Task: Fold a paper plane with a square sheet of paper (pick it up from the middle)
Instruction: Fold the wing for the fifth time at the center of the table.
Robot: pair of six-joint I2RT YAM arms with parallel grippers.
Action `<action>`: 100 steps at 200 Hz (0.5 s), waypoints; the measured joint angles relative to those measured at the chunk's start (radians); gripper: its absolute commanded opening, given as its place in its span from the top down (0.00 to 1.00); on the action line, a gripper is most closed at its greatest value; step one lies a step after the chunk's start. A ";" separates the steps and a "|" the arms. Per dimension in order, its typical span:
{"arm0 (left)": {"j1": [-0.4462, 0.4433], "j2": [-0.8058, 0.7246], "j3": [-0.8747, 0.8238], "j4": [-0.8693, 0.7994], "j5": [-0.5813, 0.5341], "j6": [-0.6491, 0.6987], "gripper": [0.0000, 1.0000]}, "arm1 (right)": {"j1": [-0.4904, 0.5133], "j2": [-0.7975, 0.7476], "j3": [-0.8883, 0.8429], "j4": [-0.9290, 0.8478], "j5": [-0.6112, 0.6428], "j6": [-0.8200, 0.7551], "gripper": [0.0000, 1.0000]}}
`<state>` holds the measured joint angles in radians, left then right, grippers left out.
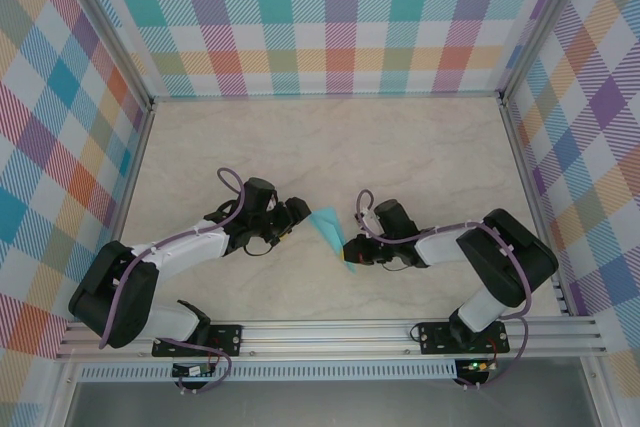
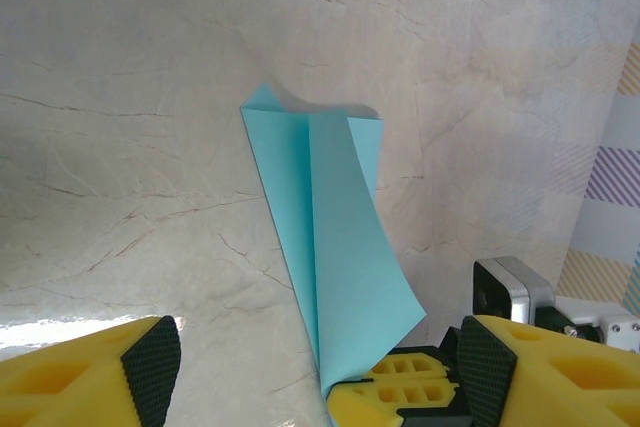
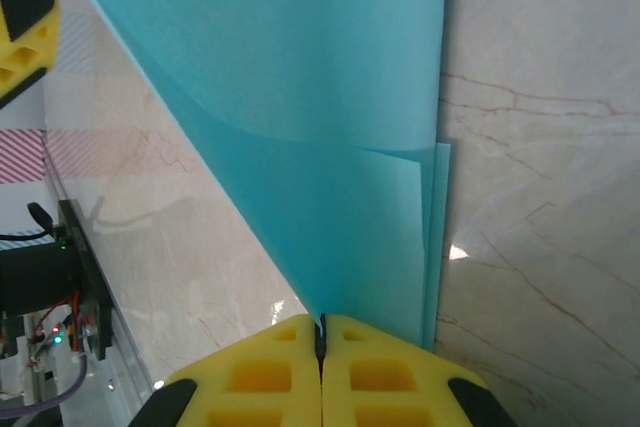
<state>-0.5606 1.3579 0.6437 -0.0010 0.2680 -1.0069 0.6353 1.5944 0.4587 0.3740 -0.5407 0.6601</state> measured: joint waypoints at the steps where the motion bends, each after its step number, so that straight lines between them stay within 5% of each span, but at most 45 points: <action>1: 0.000 0.000 0.000 0.000 0.000 0.000 0.26 | -0.001 0.000 0.000 0.000 -0.001 0.001 0.94; 100: -0.003 0.024 -0.005 0.035 0.034 0.001 0.26 | -0.066 0.082 0.026 0.037 -0.203 0.006 0.93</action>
<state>-0.5636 1.3815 0.6392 0.0341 0.3019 -1.0061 0.5690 1.6760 0.4850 0.4114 -0.7433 0.6662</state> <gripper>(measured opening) 0.738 0.070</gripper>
